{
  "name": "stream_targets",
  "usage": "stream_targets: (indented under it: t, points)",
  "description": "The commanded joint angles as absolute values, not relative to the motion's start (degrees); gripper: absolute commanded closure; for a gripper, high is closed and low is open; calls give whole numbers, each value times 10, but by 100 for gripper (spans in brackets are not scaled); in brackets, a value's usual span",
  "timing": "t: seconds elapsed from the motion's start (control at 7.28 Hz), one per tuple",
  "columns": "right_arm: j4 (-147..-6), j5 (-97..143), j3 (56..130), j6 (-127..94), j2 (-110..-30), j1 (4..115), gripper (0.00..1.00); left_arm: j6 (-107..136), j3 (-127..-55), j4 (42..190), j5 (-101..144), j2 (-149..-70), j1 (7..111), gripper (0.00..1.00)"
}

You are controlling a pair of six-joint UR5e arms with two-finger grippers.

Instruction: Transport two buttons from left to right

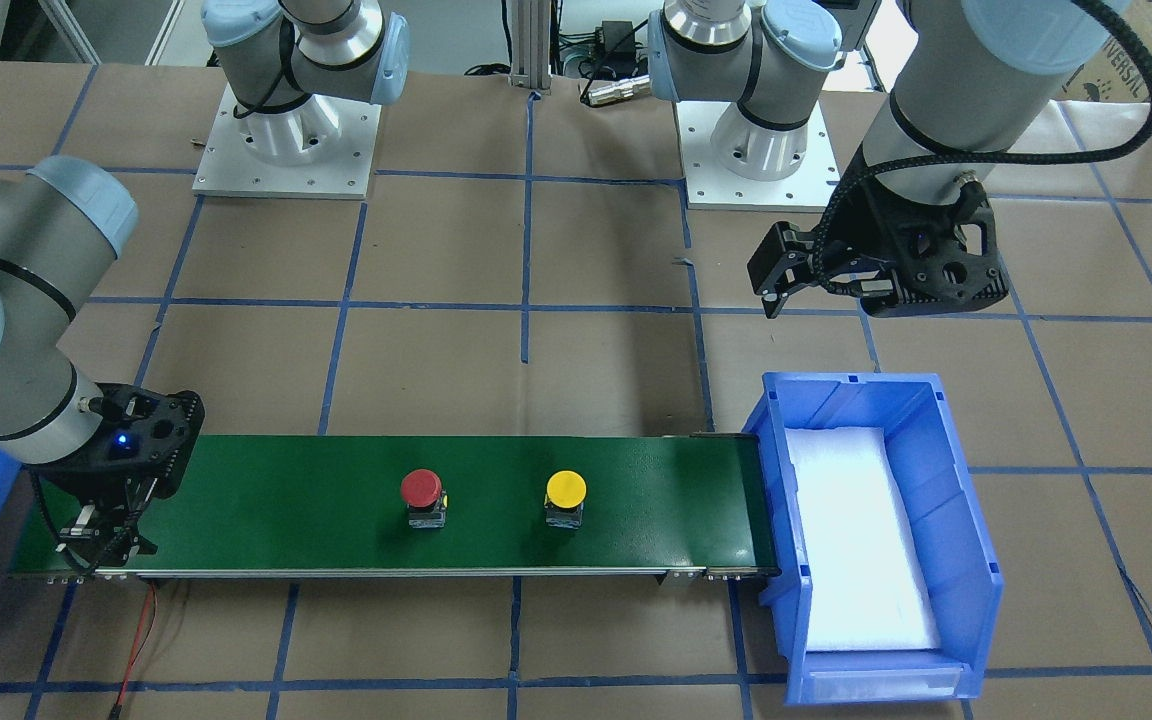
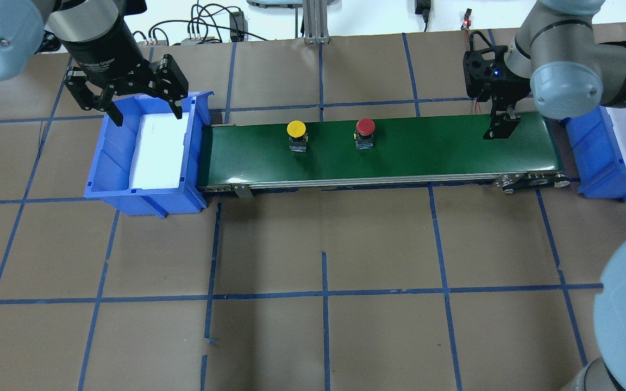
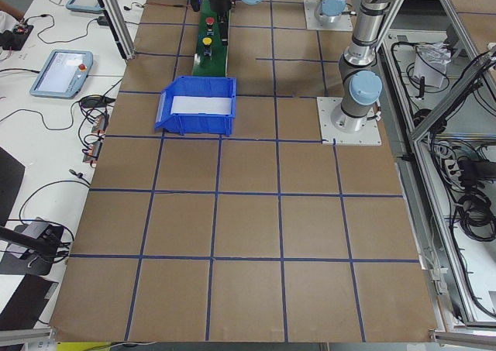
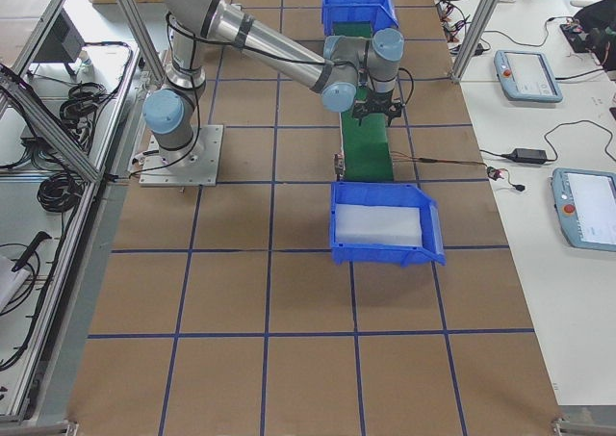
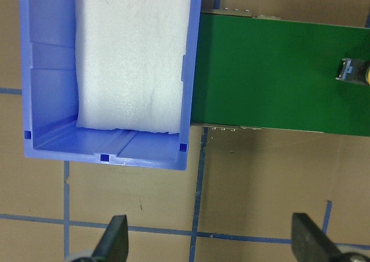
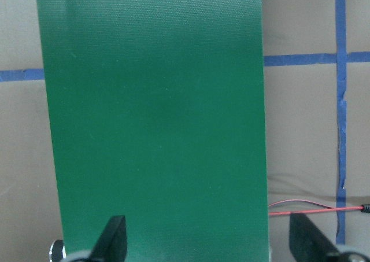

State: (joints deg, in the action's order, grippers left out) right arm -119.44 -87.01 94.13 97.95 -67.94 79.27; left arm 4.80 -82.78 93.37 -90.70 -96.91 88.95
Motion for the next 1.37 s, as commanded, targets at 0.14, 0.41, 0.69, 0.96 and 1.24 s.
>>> stream_targets:
  t: [0.14,0.41,0.69,0.96,1.24]
  points:
    - [-1193,-871,942,981,-679,793,3,48,-828,933,-907,-970,889,0]
    - [-1189,-870,942,978,-680,793,1,48,-828,933,-906,-970,889,0]
    - [-1187,-871,941,970,-684,793,1,49,-828,933,-906,-971,889,0]
    - [-1186,-871,942,968,-684,794,1,52,-827,933,-904,-975,890,0]
    - [-1186,-870,944,968,-683,793,1,52,-828,929,-907,-976,890,0]
